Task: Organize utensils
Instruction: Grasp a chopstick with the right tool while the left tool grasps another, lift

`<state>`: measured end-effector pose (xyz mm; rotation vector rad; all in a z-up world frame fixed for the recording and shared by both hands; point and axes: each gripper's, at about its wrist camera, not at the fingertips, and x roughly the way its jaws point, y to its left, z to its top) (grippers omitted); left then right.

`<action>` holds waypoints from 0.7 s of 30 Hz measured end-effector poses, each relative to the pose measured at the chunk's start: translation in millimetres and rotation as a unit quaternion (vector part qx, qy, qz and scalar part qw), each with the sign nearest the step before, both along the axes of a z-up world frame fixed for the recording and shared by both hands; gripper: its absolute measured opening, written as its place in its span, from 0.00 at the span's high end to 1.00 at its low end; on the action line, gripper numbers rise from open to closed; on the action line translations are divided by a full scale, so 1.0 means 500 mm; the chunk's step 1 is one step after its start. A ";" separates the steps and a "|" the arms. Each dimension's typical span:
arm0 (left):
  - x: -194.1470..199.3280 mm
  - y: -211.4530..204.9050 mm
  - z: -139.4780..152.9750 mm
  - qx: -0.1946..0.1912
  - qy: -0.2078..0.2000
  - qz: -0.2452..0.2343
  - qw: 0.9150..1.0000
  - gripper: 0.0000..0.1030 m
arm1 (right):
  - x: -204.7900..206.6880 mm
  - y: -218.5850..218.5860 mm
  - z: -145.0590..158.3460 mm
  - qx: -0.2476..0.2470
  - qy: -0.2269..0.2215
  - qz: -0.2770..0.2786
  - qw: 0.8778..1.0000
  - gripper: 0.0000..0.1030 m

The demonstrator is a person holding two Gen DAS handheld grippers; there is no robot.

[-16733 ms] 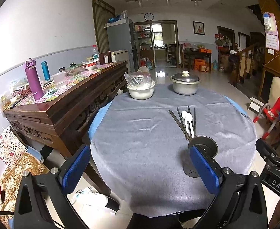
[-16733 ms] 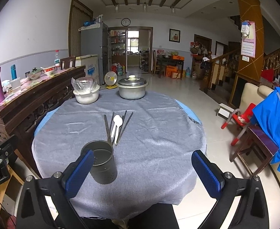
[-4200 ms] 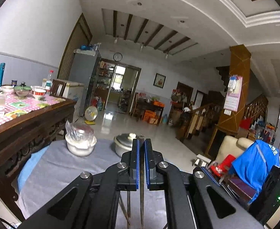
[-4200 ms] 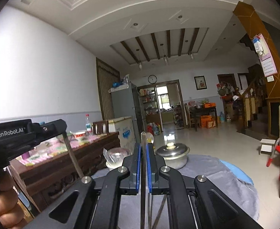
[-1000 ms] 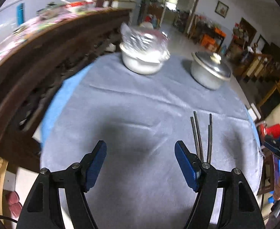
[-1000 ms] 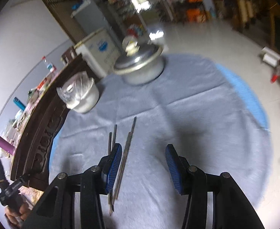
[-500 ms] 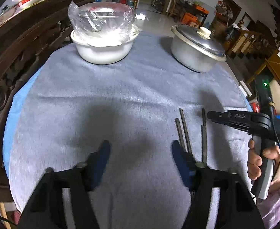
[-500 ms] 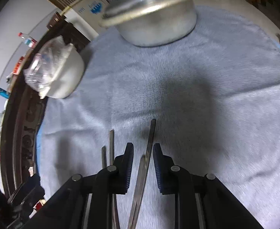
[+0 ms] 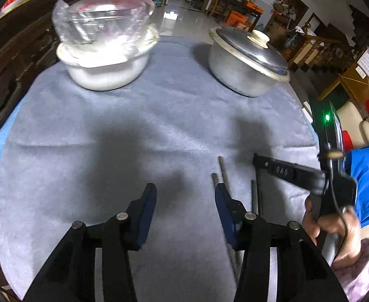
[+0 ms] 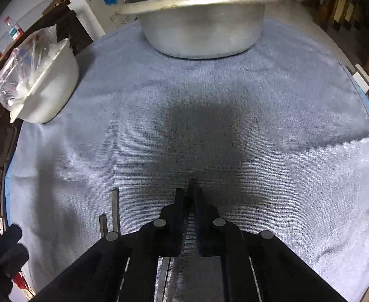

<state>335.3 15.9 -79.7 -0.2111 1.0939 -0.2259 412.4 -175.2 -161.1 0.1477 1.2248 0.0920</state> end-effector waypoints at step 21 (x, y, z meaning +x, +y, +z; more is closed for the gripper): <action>0.148 -0.168 -0.107 0.000 0.103 -0.035 0.994 0.69 | -0.131 -0.194 0.070 0.130 -0.080 -0.032 0.988 0.94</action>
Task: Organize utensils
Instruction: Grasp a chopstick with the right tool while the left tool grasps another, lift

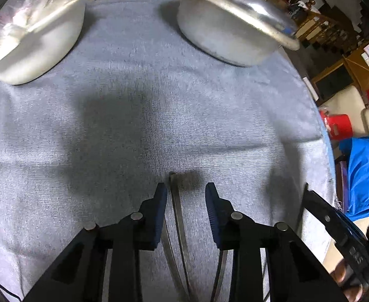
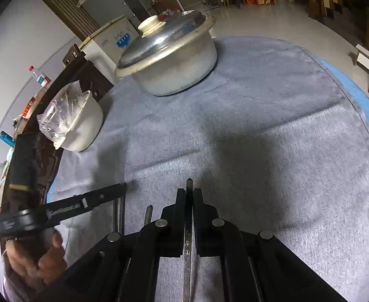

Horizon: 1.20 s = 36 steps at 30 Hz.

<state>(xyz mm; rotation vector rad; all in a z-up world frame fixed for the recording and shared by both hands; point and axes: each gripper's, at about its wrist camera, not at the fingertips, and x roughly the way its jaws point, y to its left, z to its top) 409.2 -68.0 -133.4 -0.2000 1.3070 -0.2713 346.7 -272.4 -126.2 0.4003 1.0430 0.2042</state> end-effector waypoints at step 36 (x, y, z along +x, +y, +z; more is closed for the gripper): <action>-0.222 0.136 0.266 -0.048 -0.231 0.052 0.970 0.95 | -0.271 -0.061 0.166 0.033 -0.164 -0.043 0.985 0.94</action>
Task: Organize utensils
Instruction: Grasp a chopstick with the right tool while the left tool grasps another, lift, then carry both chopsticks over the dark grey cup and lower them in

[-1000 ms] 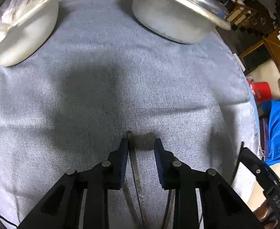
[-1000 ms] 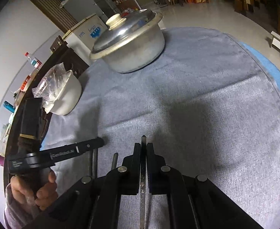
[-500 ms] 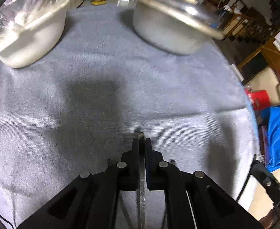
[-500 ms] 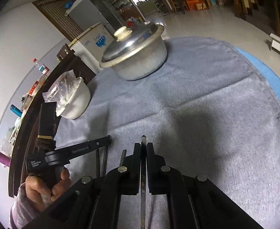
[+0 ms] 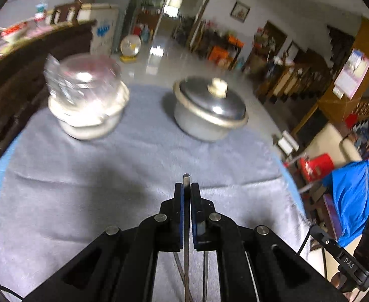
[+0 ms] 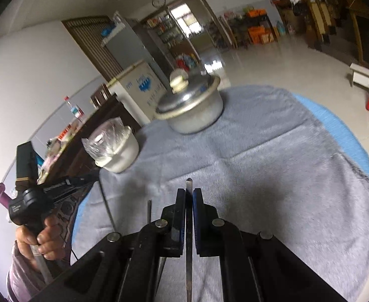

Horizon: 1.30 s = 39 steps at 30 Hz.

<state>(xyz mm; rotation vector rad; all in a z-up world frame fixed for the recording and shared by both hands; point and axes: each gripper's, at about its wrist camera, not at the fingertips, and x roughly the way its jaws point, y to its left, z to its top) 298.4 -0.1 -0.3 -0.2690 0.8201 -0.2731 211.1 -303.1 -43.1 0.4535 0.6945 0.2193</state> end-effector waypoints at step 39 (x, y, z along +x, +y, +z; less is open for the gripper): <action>-0.478 0.164 0.131 -0.039 -0.139 0.113 0.983 0.95 | -0.427 0.037 0.203 -0.089 -0.204 -0.094 0.970 0.94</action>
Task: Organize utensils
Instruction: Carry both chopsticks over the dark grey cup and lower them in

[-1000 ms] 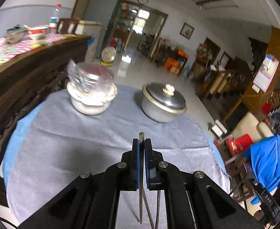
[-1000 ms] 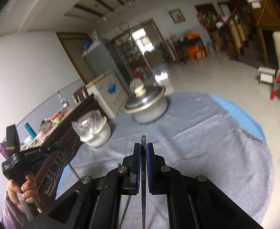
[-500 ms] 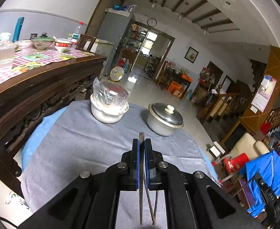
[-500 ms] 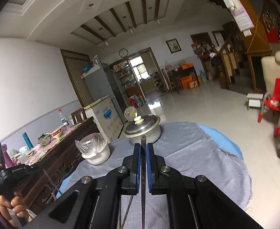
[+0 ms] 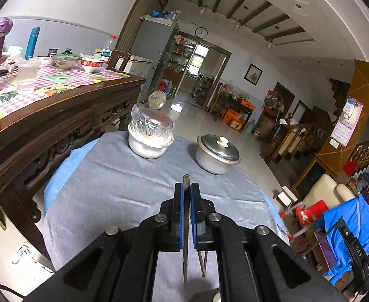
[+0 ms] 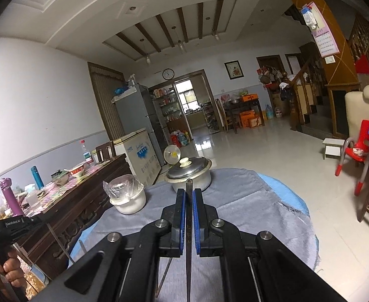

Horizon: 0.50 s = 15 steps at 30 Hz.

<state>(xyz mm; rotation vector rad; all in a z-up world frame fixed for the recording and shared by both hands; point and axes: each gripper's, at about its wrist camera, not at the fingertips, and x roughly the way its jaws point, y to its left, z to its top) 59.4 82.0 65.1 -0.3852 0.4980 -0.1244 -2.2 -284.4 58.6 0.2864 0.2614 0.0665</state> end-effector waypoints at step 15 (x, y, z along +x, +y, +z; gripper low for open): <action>-0.099 -0.016 0.087 0.001 -0.036 -0.021 0.999 0.95 | -0.094 0.024 0.048 -0.008 -0.027 0.045 0.999 0.94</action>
